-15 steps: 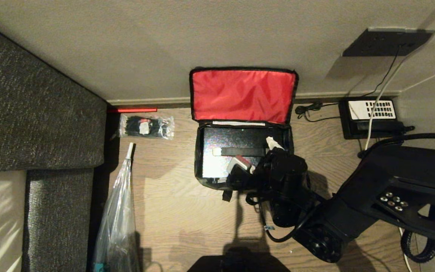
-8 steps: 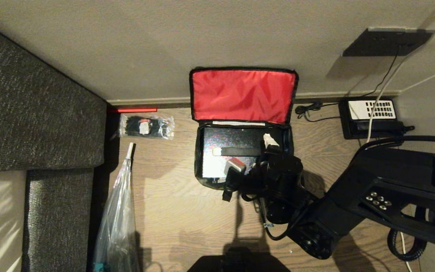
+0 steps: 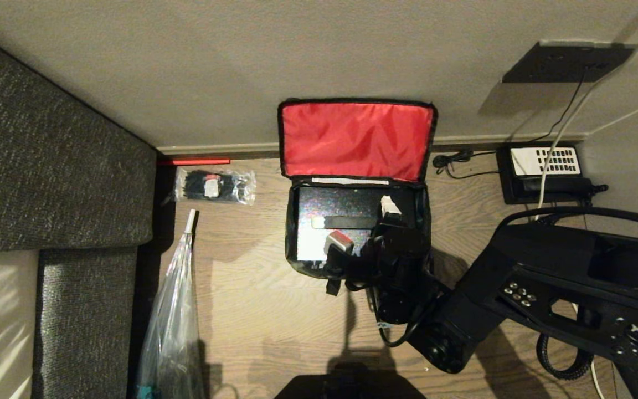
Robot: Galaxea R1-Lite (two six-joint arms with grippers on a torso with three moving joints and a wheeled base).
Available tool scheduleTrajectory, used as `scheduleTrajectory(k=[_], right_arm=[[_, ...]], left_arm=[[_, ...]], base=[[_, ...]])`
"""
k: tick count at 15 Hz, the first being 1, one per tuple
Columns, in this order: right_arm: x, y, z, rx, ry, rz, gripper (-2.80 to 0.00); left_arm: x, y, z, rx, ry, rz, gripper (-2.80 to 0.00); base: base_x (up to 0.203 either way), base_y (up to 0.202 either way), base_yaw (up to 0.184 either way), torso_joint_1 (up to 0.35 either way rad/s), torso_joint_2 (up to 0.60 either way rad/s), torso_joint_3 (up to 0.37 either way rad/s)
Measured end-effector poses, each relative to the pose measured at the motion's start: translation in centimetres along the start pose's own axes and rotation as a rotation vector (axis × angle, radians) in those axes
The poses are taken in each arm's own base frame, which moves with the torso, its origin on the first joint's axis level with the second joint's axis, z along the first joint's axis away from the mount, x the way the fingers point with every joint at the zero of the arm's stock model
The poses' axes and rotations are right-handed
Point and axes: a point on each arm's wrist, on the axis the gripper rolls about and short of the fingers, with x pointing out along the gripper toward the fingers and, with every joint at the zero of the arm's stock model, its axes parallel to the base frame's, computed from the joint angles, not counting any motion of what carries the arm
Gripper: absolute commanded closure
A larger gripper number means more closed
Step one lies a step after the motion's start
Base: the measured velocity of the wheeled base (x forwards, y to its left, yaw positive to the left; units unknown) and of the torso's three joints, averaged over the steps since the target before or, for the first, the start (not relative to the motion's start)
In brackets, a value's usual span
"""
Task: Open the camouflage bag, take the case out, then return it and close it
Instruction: Grip the handle
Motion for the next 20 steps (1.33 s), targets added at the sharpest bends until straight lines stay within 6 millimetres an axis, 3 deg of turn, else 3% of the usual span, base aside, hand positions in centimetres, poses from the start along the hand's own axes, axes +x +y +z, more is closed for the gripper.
scheduleTrajectory(k=[6,14,20], right_arm=[[1.6,0.9,0.0,0.03,0.019,-0.025,-2.8],[4.2,-0.8,0.4,0.113,0.037,-0.113,-2.8],[4.7,-0.9,0.3,0.125,0.041,-0.128,-2.8]], left_arm=[[0.0,0.0,0.0,0.0,0.0,0.0,0.0],[0.0,0.0,0.0,0.0,0.0,0.0,0.0],[0.0,0.0,0.0,0.0,0.0,0.0,0.0]], base=[[0.0,0.0,0.0,0.0,0.0,0.0],[0.0,0.0,0.0,0.0,0.0,0.0],[0.0,0.0,0.0,0.0,0.0,0.0]])
